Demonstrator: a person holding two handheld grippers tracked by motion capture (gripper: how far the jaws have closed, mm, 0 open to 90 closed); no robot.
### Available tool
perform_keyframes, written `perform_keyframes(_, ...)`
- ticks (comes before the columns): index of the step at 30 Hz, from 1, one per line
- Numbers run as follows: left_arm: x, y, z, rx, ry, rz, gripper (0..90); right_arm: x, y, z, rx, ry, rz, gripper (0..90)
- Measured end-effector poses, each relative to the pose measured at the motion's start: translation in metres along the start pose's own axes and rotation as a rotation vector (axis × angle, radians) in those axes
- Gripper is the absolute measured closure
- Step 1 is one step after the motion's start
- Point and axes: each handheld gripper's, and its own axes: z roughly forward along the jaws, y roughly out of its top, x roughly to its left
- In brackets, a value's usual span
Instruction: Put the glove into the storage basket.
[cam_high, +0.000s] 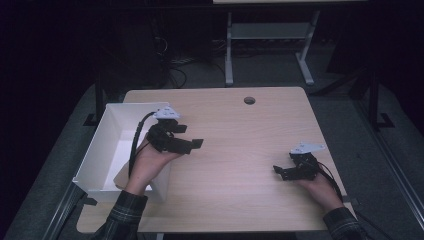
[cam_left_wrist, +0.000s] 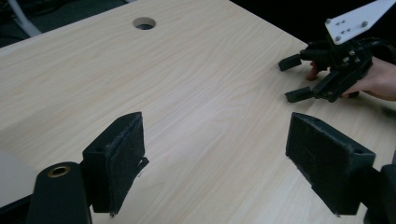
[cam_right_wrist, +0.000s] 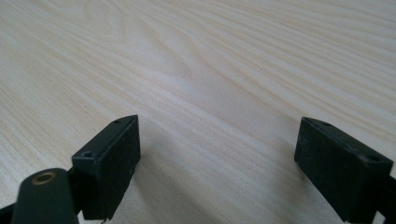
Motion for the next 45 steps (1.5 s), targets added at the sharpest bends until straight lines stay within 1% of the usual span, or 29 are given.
perform_keyframes(1, -0.004, 0.0, 0.004, -0.002, -0.001, 0.003, 19.1, 0.0, 0.0, 0.0, 0.001, 0.0, 0.001, 14.0)
perform_keyframes(2, -0.004, 0.0, 0.004, -0.002, -0.001, 0.003, 19.1, 0.0, 0.0, 0.0, 0.001, 0.0, 0.001, 14.0)
perform_keyframes(3, -0.008, -0.001, 0.007, -0.001, -0.002, 0.004, 19.1, 0.0, 0.0, 0.0, 0.0, 0.0, 0.0, 14.0)
perform_keyframes(5, -0.016, -0.003, 0.016, 0.006, -0.002, 0.022, 19.1, 0.0, 0.0, 0.0, 0.001, 0.003, -0.001, 14.0)
perform_keyframes(7, -0.021, -0.005, 0.024, 0.01, -0.006, 0.025, 19.0, 0.0, 0.0, 0.0, 0.003, 0.003, -0.004, 14.0)
perform_keyframes(9, -0.028, -0.009, 0.033, 0.017, -0.015, 0.026, 19.1, 0.001, 0.0, 0.0, 0.002, 0.005, -0.002, 14.0)
perform_keyframes(10, -0.034, -0.013, 0.043, 0.026, -0.028, 0.034, 19.1, 0.0, 0.0, 0.0, 0.001, 0.005, -0.004, 14.0)
perform_keyframes(12, -0.036, -0.015, 0.046, 0.028, -0.035, 0.037, 19.1, 0.001, 0.0, 0.0, 0.002, 0.005, -0.002, 14.0)
perform_keyframes(13, -0.041, -0.022, 0.057, 0.041, -0.041, 0.05, 19.1, 0.0, 0.0, 0.0, 0.001, 0.005, -0.004, 14.0)
perform_keyframes(14, -0.041, -0.022, 0.057, 0.041, -0.041, 0.05, 19.2, 0.0, 0.0, 0.0, 0.001, 0.005, -0.004, 14.0)
perform_keyframes(16, -0.045, -0.031, 0.067, 0.048, -0.059, 0.05, 19.3, 0.0, 0.0, 0.0, 0.001, 0.005, -0.004, 14.0)
perform_keyframes(17, -0.049, -0.04, 0.077, 0.055, -0.072, 0.054, 19.5, 0.0, 0.0, 0.0, 0.002, 0.005, -0.004, 14.0)
perform_keyframes(18, -0.049, -0.04, 0.077, 0.055, -0.072, 0.054, 19.5, 0.0, 0.0, 0.0, 0.002, 0.005, -0.004, 14.0)
perform_keyframes(20, -0.053, -0.052, 0.089, 0.077, -0.085, 0.068, 19.4, 0.001, 0.0, 0.0, 0.002, 0.006, -0.003, 14.0)
perform_keyframes(21, -0.053, -0.052, 0.089, 0.077, -0.085, 0.068, 19.4, 0.001, 0.0, 0.0, 0.002, 0.006, -0.003, 14.0)
perform_keyframes(22, -0.052, -0.057, 0.093, 0.079, -0.087, 0.074, 19.4, 0.0, 0.0, 0.0, 0.0, 0.005, -0.004, 14.0)
perform_keyframes(24, -0.051, -0.068, 0.101, 0.075, -0.075, 0.077, 19.6, 0.001, 0.0, 0.0, 0.002, 0.006, -0.005, 14.0)
perform_keyframes(27, -0.048, -0.078, 0.109, 0.097, -0.042, 0.079, 19.7, 0.001, 0.0, 0.0, 0.002, 0.006, -0.005, 14.0)
perform_keyframes(28, -0.047, -0.084, 0.115, 0.115, -0.036, 0.068, 19.7, 0.001, 0.0, 0.0, 0.002, 0.006, -0.005, 14.0)
perform_keyframes(30, -0.048, -0.087, 0.118, 0.123, -0.039, 0.063, 19.7, 0.001, 0.0, 0.0, 0.001, 0.008, -0.008, 14.0)
perform_keyframes(31, -0.051, -0.092, 0.123, 0.144, -0.014, 0.098, 19.7, 0.001, 0.0, 0.0, 0.001, 0.009, -0.009, 14.0)
perform_keyframes(32, -0.051, -0.092, 0.123, 0.144, -0.014, 0.098, 19.7, 0.001, 0.0, 0.0, 0.001, 0.009, -0.009, 14.0)
perform_keyframes(33, -0.051, -0.094, 0.126, 0.157, -0.004, 0.114, 19.7, 0.001, 0.0, 0.0, 0.001, 0.009, -0.009, 14.0)
perform_keyframes(35, -0.053, -0.098, 0.13, 0.171, -0.003, 0.113, 19.5, 0.001, 0.0, 0.0, 0.001, 0.009, -0.009, 14.0)
perform_keyframes(38, -0.056, -0.1, 0.134, 0.164, 0.007, 0.134, 19.2, 0.001, 0.0, 0.0, 0.003, 0.013, -0.016, 14.0)
perform_keyframes(40, -0.058, -0.101, 0.135, 0.167, 0.014, 0.162, 19.0, 0.001, 0.0, 0.0, 0.003, 0.013, -0.016, 14.0)
perform_keyframes(41, -0.058, -0.101, 0.135, 0.167, 0.014, 0.162, 18.6, 0.001, 0.0, 0.0, 0.003, 0.013, -0.016, 14.0)
perform_keyframes(44, -0.057, -0.102, 0.135, 0.157, 0.007, 0.176, 17.3, 0.001, 0.0, 0.0, 0.003, 0.014, -0.02, 14.0)
perform_keyframes(45, -0.055, -0.103, 0.134, 0.159, -0.003, 0.188, 15.9, 0.001, -0.001, -0.001, 0.002, 0.016, -0.017, 14.0)
